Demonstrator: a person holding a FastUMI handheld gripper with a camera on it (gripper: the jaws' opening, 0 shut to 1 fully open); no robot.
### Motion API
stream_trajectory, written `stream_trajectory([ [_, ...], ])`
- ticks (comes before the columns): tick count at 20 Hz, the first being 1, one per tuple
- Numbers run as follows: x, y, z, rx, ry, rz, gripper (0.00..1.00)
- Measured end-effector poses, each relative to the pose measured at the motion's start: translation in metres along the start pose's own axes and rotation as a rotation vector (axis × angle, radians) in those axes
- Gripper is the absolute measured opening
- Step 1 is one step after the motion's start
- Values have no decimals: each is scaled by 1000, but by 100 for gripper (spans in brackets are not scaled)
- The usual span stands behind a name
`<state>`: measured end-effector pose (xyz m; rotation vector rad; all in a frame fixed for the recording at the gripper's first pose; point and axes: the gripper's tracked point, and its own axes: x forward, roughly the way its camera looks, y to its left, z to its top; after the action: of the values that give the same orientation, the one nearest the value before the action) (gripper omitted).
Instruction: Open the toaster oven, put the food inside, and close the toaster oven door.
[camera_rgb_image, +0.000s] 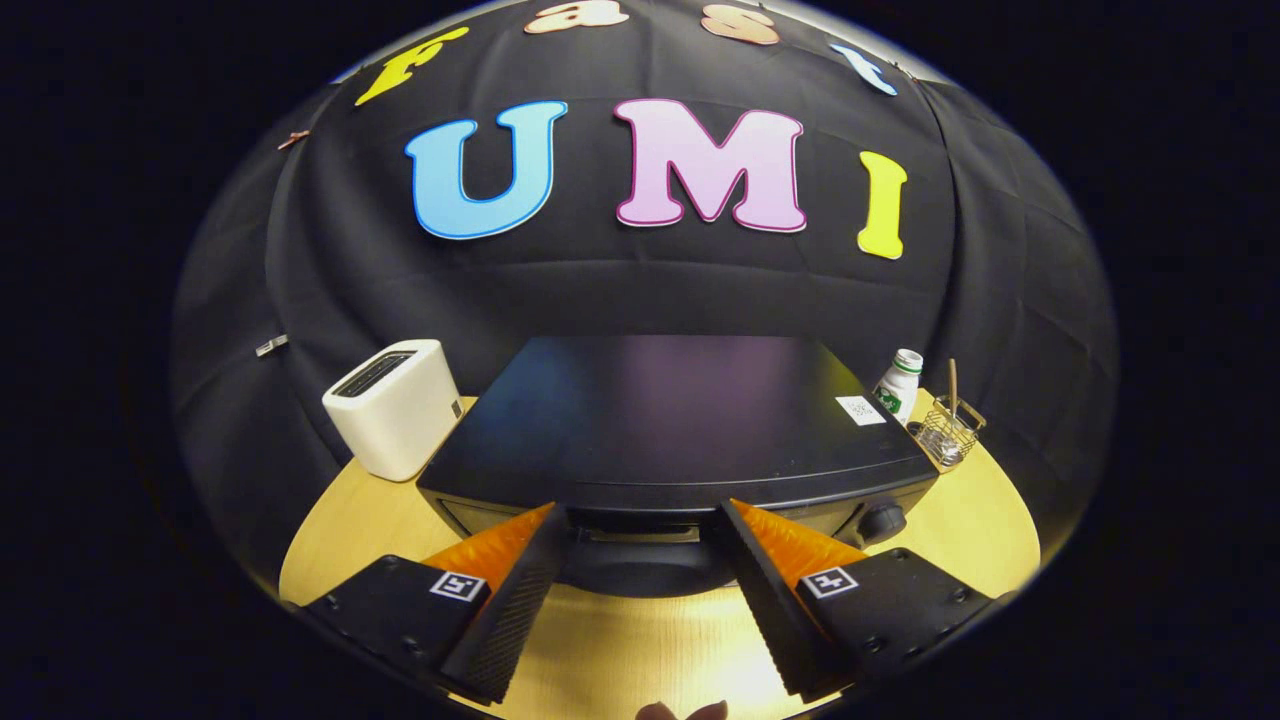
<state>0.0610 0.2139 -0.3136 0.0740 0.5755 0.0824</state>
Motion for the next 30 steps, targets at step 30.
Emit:
stream_trajectory([
  [30, -69, -2, -132, 30, 172, -24, 99],
])
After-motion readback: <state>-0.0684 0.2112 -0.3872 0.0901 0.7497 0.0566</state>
